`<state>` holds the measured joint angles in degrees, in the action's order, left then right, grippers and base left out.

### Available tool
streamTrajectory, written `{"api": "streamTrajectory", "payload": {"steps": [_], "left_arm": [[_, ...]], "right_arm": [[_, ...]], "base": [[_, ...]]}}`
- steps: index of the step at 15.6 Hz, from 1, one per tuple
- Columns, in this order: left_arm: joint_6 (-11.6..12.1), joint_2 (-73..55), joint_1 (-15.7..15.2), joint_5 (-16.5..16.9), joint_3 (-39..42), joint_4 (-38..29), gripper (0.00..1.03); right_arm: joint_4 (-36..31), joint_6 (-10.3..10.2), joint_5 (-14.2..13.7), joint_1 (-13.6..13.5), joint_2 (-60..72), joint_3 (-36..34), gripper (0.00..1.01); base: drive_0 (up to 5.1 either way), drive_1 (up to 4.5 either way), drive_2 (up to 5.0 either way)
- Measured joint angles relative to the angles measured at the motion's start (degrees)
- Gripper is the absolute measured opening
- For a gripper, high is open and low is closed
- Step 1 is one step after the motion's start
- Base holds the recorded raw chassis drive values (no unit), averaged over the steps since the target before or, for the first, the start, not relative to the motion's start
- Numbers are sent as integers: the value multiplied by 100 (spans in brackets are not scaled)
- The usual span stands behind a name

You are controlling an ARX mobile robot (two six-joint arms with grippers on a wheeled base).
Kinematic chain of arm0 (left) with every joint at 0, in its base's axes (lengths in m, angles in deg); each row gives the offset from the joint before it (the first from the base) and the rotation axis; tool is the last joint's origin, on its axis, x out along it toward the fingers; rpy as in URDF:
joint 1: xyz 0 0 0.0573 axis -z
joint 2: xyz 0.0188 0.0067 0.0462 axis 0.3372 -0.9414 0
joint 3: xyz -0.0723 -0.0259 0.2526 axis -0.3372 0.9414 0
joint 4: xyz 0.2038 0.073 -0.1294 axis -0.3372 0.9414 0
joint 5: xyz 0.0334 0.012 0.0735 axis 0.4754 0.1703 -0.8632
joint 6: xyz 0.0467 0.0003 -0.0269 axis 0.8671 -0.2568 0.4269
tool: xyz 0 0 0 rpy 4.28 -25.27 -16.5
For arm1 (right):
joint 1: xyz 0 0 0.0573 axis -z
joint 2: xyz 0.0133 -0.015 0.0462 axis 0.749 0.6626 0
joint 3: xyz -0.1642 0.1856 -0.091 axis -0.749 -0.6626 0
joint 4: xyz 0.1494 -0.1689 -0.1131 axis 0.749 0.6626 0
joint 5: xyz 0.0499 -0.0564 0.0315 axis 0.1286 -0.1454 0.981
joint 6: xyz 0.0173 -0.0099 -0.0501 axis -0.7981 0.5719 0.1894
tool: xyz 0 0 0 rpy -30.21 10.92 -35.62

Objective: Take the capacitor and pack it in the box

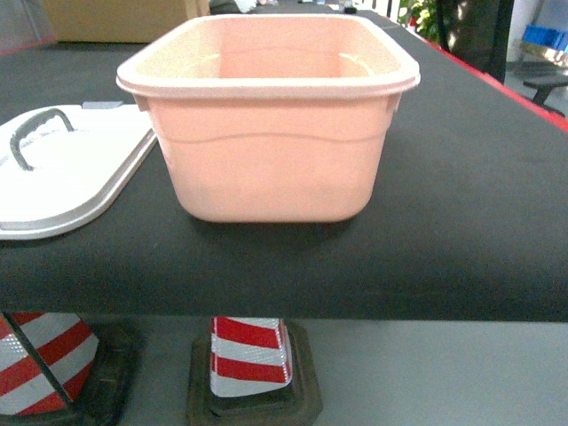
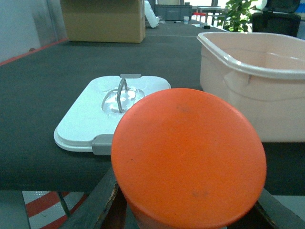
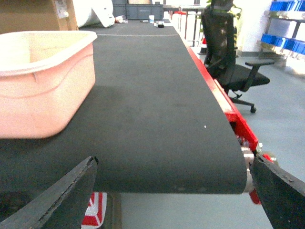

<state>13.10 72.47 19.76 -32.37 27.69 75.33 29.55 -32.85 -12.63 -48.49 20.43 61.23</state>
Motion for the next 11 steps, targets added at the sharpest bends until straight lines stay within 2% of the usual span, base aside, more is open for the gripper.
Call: {"api": "streamTrajectory", "payload": {"steps": [11], "left_arm": [[0,0,0,9,0,-2,44]], "right_arm": [[-7,2,-4,0,0,0,98]], "base": [[0,0,0]]}}
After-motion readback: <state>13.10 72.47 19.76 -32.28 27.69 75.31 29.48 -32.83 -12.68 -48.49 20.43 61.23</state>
